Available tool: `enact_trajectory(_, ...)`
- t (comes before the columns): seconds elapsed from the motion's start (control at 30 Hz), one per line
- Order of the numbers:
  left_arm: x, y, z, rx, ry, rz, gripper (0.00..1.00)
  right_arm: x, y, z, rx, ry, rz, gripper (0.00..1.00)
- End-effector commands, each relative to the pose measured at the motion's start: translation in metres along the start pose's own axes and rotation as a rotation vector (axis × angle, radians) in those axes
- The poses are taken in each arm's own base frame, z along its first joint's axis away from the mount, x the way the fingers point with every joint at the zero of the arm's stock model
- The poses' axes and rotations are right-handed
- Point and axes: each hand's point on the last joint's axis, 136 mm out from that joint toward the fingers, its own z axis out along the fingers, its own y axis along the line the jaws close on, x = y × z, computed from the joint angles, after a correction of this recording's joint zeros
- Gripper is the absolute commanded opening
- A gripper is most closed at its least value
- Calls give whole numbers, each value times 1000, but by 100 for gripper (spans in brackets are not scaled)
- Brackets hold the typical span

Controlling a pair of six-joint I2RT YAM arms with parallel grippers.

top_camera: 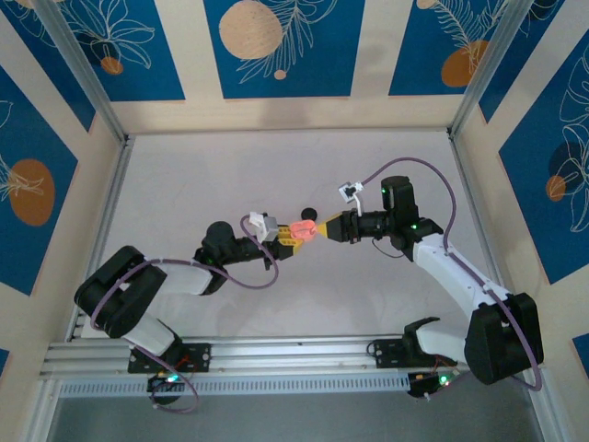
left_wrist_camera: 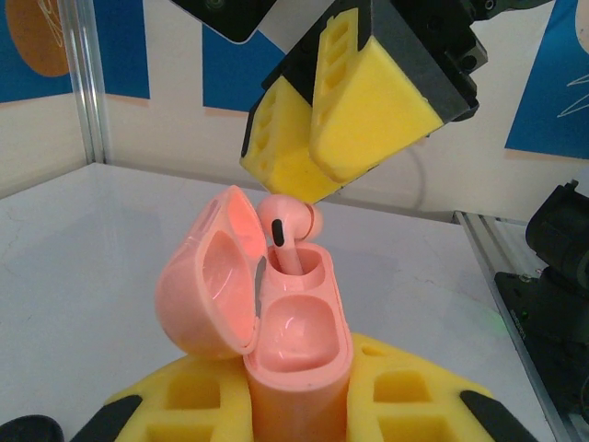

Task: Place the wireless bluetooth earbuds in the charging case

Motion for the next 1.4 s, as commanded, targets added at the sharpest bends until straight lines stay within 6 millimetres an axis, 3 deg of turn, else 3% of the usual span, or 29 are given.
enact_trajectory(0.0,-17,-9,0,34,-49,46,11,-2,5,1,-37,14,16,28)
enact_trajectory(0.33,-17,-9,-2,27,-43,48,11,-1,9,6,-55,28,14,19)
enact_trajectory(0.6,-16,-8,-3,19,-36,51,11,2,12,9,-65,41,17,18)
enact_trajectory(0.9,-11,-4,-4,-11,-14,53,11,3,19,11,-73,46,6,24)
enact_trajectory(1.37,-12,-6,-4,-2,-15,59,11,1,23,20,-74,61,-4,25)
